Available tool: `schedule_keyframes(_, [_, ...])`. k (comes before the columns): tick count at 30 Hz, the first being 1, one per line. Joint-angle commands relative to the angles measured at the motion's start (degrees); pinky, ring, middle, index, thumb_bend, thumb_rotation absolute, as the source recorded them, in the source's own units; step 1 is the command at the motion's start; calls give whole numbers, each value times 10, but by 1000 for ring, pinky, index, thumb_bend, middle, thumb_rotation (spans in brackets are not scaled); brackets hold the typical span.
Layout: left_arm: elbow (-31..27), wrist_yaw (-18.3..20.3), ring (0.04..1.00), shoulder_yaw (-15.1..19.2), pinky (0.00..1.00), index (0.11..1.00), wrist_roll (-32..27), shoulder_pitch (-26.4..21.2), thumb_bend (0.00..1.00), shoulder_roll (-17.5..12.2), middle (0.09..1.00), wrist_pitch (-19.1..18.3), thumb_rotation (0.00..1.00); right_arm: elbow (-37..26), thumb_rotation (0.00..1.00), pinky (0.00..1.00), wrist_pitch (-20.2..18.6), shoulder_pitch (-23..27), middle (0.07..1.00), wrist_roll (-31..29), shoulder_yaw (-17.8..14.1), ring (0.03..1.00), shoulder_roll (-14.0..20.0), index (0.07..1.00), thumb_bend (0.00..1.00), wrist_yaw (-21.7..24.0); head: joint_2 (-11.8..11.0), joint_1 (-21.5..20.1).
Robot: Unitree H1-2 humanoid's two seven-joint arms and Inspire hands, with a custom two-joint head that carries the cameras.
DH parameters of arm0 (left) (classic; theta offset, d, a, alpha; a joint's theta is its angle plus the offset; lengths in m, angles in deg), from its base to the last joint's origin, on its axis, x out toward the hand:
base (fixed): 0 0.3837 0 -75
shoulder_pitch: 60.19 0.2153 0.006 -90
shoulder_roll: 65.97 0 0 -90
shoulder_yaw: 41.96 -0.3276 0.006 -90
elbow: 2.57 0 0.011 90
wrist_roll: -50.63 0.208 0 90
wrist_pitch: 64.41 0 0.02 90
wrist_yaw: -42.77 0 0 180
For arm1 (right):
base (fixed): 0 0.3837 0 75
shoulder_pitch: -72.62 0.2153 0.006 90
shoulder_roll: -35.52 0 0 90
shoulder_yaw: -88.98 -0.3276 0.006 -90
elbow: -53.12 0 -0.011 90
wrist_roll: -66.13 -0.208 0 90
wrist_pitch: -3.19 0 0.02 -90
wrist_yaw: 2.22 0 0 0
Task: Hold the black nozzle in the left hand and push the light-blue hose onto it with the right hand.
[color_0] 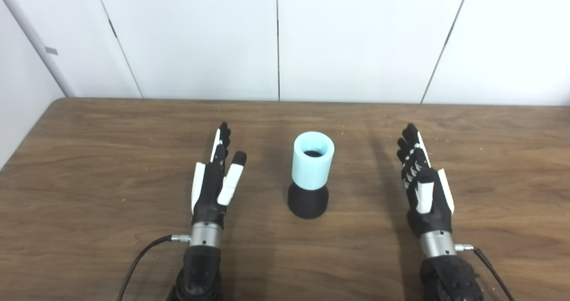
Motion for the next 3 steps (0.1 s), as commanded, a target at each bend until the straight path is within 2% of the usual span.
schedule_keyframes(1, [-24, 0, 1000, 0, 1000, 1000, -8, -12, 928, 4, 1000, 4, 1000, -16, 1000, 1000, 2, 11, 1000, -4, -2, 1000, 3, 1000, 782, 6, 1, 0])
schedule_keyframes(3, [-28, 2, 1000, 1, 1000, 1000, -11, -12, 928, 6, 1000, 0, 1000, -17, 1000, 1000, 1, 12, 1000, -5, -2, 1000, 4, 1000, 788, 6, 2, 0])
